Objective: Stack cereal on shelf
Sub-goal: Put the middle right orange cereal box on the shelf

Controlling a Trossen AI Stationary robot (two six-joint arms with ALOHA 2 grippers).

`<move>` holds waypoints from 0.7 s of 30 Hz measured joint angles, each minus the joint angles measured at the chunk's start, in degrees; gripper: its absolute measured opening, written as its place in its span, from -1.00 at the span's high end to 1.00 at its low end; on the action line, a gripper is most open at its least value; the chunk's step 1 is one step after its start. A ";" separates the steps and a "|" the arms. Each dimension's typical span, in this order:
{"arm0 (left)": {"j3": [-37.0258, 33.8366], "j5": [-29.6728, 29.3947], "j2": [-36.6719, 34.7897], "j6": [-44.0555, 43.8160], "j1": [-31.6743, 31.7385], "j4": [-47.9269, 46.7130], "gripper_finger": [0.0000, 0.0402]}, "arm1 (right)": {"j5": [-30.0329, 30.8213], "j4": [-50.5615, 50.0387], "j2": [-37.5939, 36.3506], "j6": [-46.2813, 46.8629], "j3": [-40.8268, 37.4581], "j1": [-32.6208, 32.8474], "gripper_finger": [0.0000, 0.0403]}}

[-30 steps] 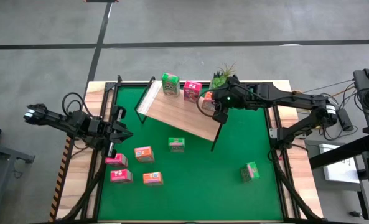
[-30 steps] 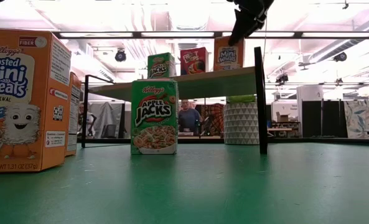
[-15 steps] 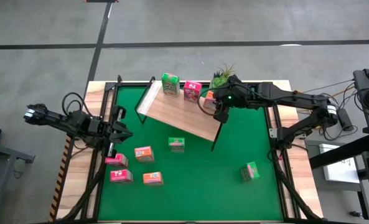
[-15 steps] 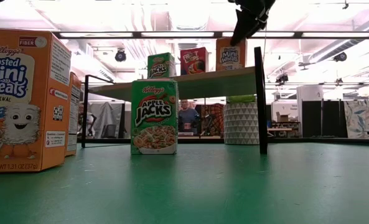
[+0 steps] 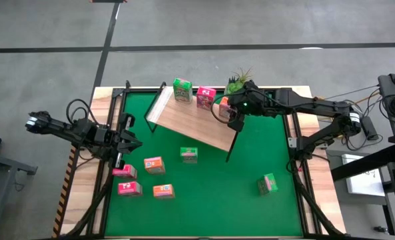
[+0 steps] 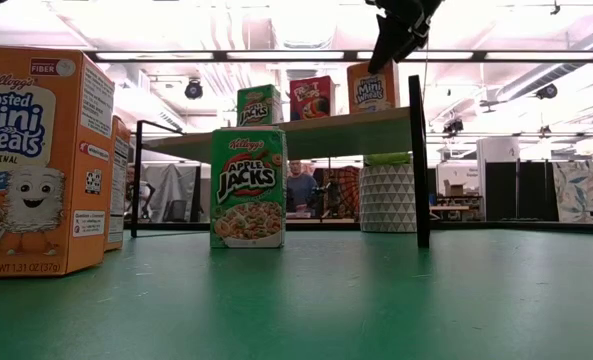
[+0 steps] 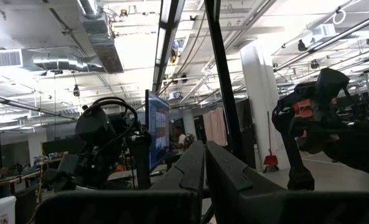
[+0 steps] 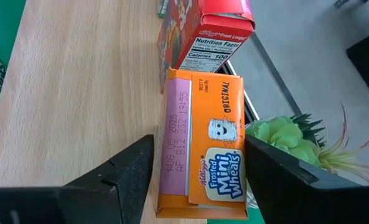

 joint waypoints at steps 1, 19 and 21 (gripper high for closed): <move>0.00 0.00 0.00 0.00 0.00 0.00 1.00 | 0.00 0.02 -0.12 0.00 0.00 0.00 -0.13; 0.00 0.00 -0.02 -0.02 0.02 0.00 1.00 | -3.78 0.47 -1.35 9.14 8.30 1.89 -0.10; 0.00 0.02 -0.02 -0.04 0.00 0.00 1.00 | -5.78 0.42 -1.35 11.22 9.70 3.13 -0.06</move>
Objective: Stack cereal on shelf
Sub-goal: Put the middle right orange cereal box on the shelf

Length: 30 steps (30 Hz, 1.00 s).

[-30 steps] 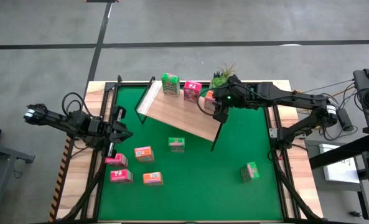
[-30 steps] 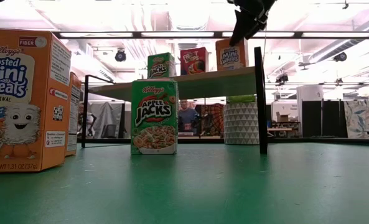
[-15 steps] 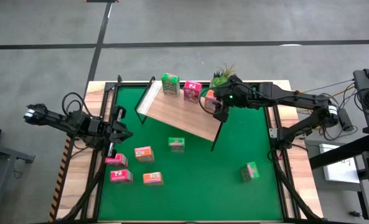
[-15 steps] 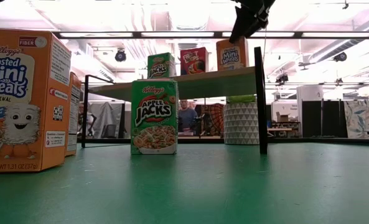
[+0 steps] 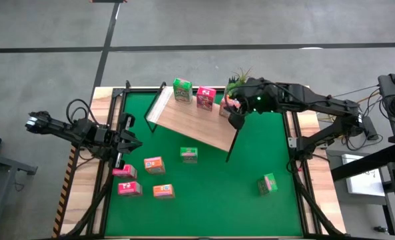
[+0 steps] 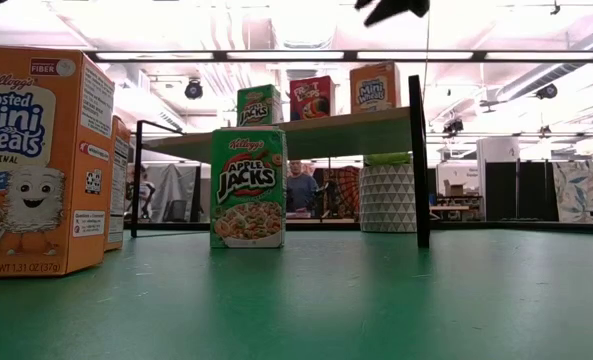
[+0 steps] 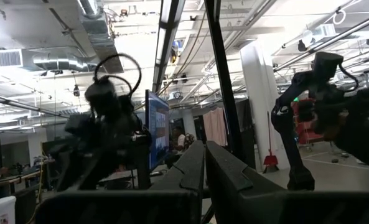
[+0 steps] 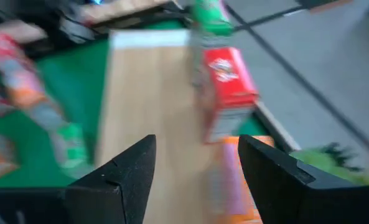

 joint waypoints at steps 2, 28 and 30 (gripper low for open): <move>0.00 -0.01 0.00 -0.27 0.00 0.01 1.00 | -1.66 -1.31 0.04 1.64 0.82 1.73 0.01; 0.00 -0.02 0.00 -0.05 0.02 0.00 1.00 | 11.87 -9.42 0.52 5.34 -8.96 3.88 0.94; 0.00 0.00 0.00 -0.03 0.01 0.02 1.00 | 11.82 -8.29 0.52 4.31 -8.96 3.87 0.94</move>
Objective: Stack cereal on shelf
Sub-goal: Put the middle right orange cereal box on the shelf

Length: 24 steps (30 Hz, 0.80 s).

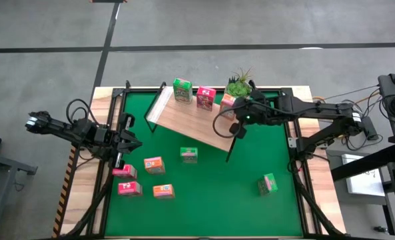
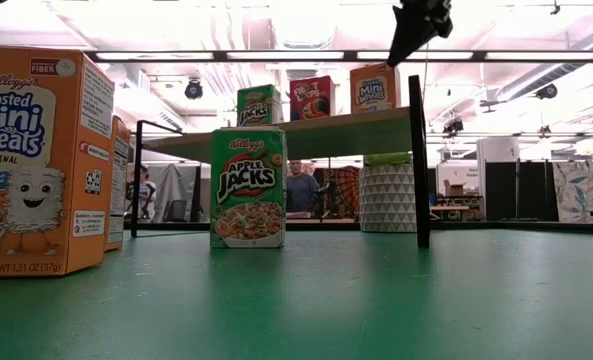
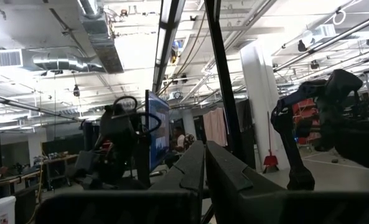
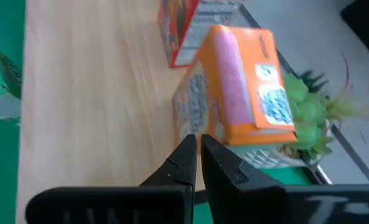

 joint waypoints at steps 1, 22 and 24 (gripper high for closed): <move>0.00 -0.02 0.00 0.02 -0.01 0.00 1.00 | -0.01 0.52 0.00 -0.43 0.00 -0.18 0.94; 0.00 -0.02 0.00 0.07 -0.01 0.00 1.00 | -0.01 0.43 0.00 -2.61 0.00 -2.50 0.94; 0.00 -0.02 0.00 0.07 0.00 0.00 1.00 | -0.05 0.52 0.00 -2.24 0.00 -2.50 0.94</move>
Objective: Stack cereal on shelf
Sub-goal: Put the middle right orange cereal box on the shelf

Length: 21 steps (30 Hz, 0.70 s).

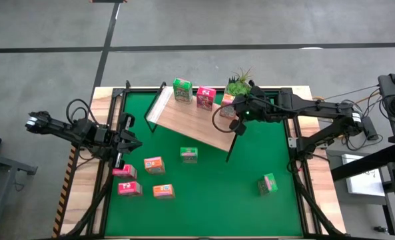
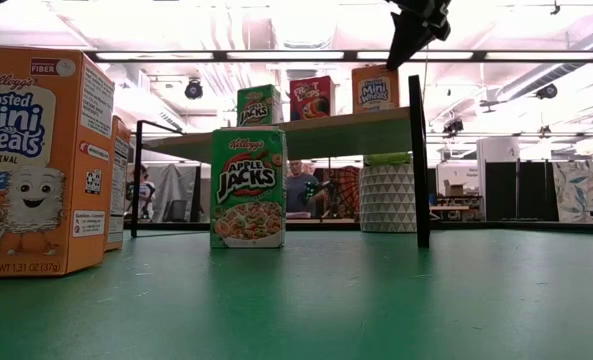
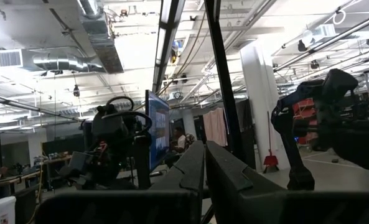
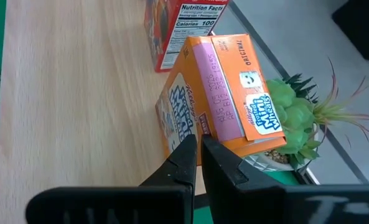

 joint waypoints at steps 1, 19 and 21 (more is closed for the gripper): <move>0.00 0.02 0.00 0.00 0.00 0.00 1.00 | -0.21 0.10 0.00 0.15 0.00 0.02 0.94; 0.00 0.02 0.07 -2.35 0.00 -0.16 1.00 | 8.10 12.92 -0.14 0.15 -3.91 18.55 0.94; 0.00 0.02 0.07 -2.92 0.00 -0.22 1.00 | 9.35 17.26 -0.13 -1.89 -6.28 20.77 0.94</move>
